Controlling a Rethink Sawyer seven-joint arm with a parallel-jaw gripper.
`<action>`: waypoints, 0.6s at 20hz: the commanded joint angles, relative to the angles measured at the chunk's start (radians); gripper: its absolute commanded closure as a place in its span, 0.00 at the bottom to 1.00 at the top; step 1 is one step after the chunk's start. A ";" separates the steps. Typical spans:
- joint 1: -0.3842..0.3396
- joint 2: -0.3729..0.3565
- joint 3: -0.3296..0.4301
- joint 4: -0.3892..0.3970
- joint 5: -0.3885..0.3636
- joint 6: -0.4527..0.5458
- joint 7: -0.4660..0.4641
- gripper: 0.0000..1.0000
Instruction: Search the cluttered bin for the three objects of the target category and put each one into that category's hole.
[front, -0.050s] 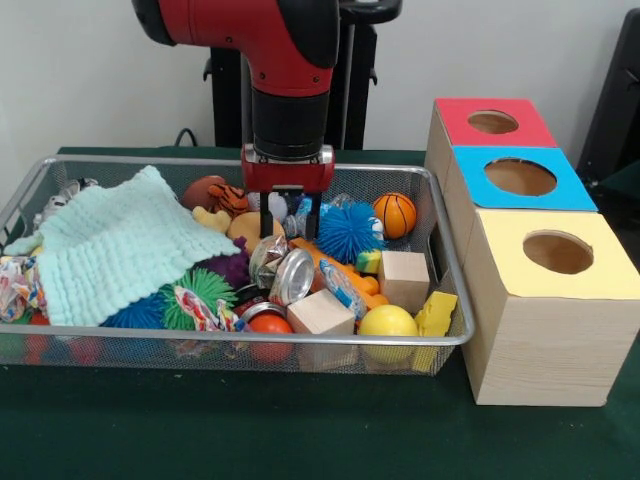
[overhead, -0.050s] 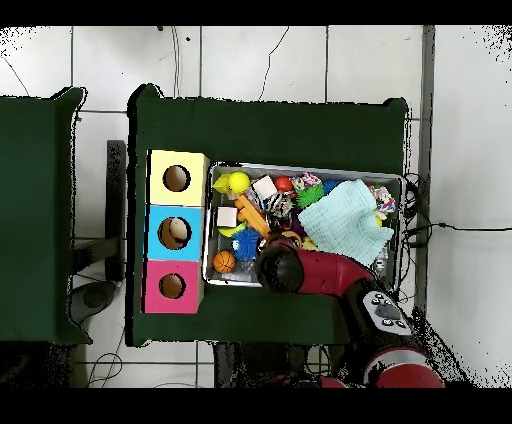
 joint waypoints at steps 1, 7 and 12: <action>-0.033 0.163 0.073 -0.070 -0.043 0.084 0.021 0.00; -0.054 0.204 0.093 -0.087 -0.046 0.079 0.011 0.00; -0.059 0.216 0.099 -0.073 -0.049 0.077 0.017 0.00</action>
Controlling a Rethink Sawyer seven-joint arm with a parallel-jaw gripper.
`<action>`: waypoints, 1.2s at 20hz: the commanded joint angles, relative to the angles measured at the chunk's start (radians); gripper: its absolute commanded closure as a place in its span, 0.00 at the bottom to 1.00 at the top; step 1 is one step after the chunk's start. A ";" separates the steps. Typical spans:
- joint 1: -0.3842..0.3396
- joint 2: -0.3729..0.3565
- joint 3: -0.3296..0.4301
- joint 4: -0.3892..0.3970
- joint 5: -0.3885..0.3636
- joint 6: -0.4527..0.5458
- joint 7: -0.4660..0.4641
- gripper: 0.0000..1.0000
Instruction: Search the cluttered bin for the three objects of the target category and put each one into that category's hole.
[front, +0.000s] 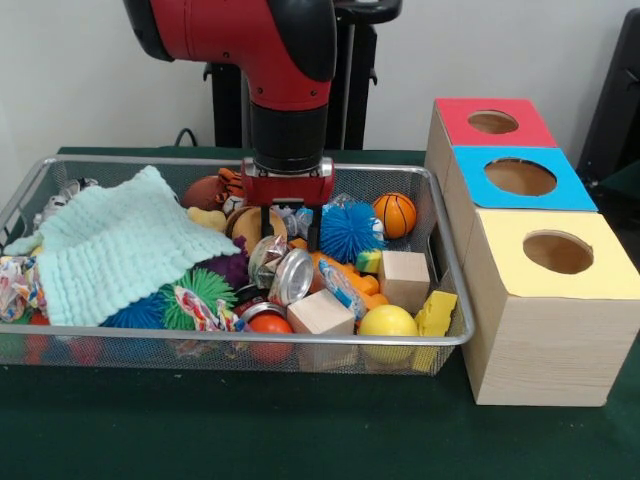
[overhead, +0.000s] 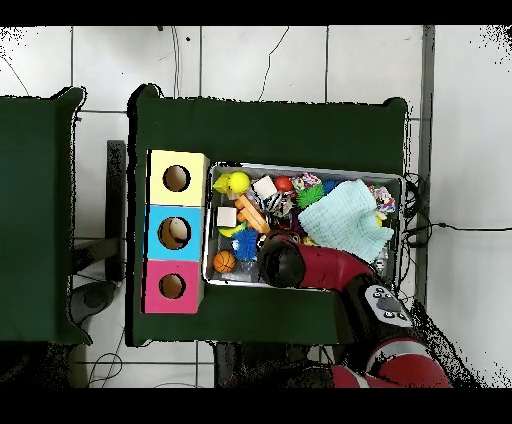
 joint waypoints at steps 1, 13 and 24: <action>-0.043 0.180 0.079 -0.035 -0.048 0.081 0.017 0.00; -0.069 0.184 0.079 0.056 -0.072 0.034 0.049 0.00; -0.105 0.180 0.108 0.127 -0.070 0.023 0.065 0.00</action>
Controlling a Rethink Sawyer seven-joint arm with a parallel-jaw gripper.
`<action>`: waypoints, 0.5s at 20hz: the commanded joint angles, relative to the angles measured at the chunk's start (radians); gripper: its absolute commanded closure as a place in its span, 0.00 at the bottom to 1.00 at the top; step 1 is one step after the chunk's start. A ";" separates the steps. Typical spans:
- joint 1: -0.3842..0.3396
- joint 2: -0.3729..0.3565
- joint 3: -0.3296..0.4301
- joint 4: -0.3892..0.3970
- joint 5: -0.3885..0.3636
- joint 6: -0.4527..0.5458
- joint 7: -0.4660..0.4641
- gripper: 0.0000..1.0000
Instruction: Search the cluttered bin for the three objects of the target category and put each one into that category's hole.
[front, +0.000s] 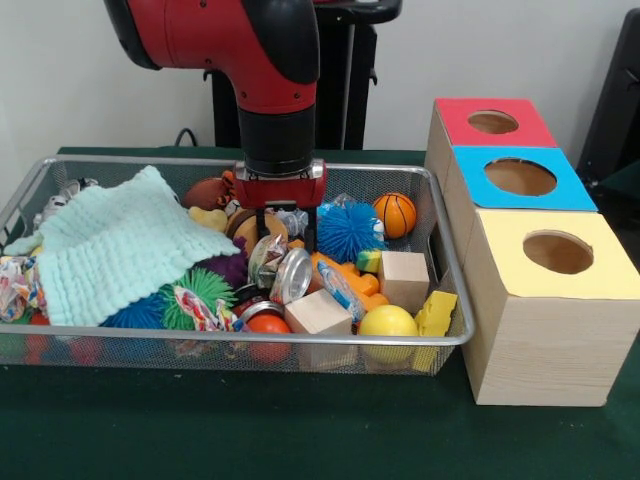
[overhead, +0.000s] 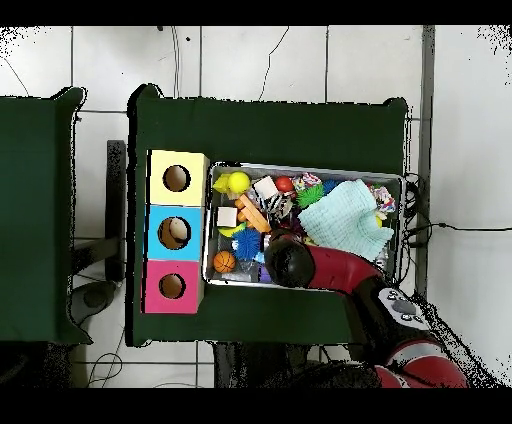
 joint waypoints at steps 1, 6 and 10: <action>-0.026 0.180 0.048 0.110 -0.067 0.023 0.070 0.00; -0.011 0.181 0.045 0.153 -0.055 -0.021 0.113 0.00; -0.002 0.177 0.043 0.187 -0.039 -0.051 0.144 0.00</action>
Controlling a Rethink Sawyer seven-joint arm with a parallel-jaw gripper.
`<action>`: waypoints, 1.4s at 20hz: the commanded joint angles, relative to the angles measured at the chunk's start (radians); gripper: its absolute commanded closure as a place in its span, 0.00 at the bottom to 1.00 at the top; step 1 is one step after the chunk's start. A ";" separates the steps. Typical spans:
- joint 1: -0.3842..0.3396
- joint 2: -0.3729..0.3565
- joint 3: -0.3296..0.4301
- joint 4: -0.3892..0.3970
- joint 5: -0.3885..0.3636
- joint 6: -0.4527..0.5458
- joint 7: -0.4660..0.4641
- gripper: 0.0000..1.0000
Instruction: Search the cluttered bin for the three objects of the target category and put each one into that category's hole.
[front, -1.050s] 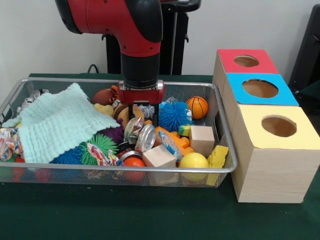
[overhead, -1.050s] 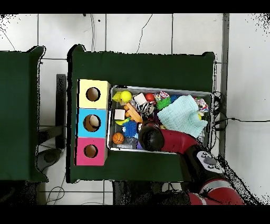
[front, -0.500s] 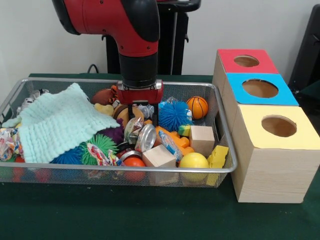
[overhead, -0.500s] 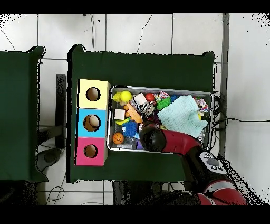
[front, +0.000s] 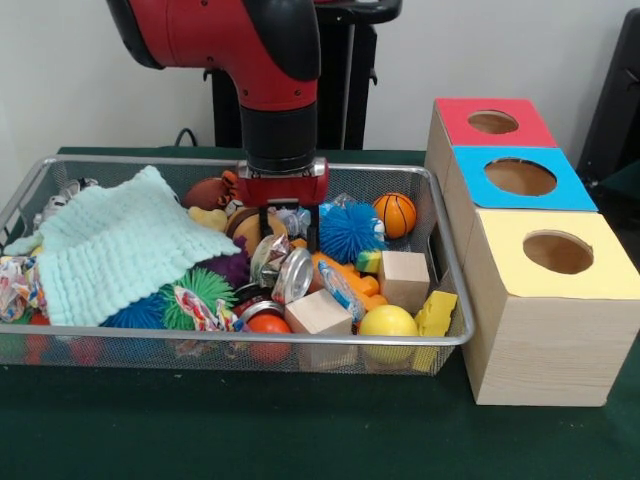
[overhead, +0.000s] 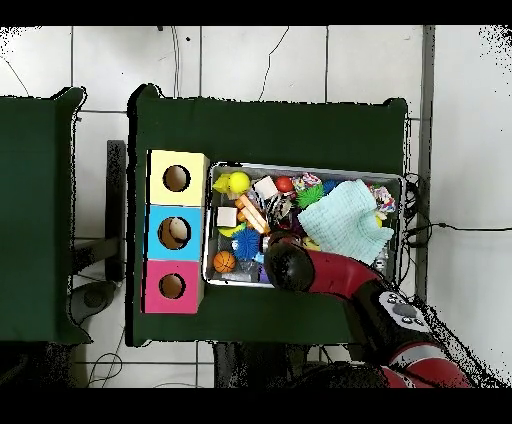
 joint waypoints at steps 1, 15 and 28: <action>0.003 0.177 0.042 0.168 -0.031 0.001 0.149 0.00; 0.018 0.179 0.045 0.246 0.026 -0.093 0.204 0.00; 0.004 0.197 0.050 0.328 0.041 -0.235 0.250 0.00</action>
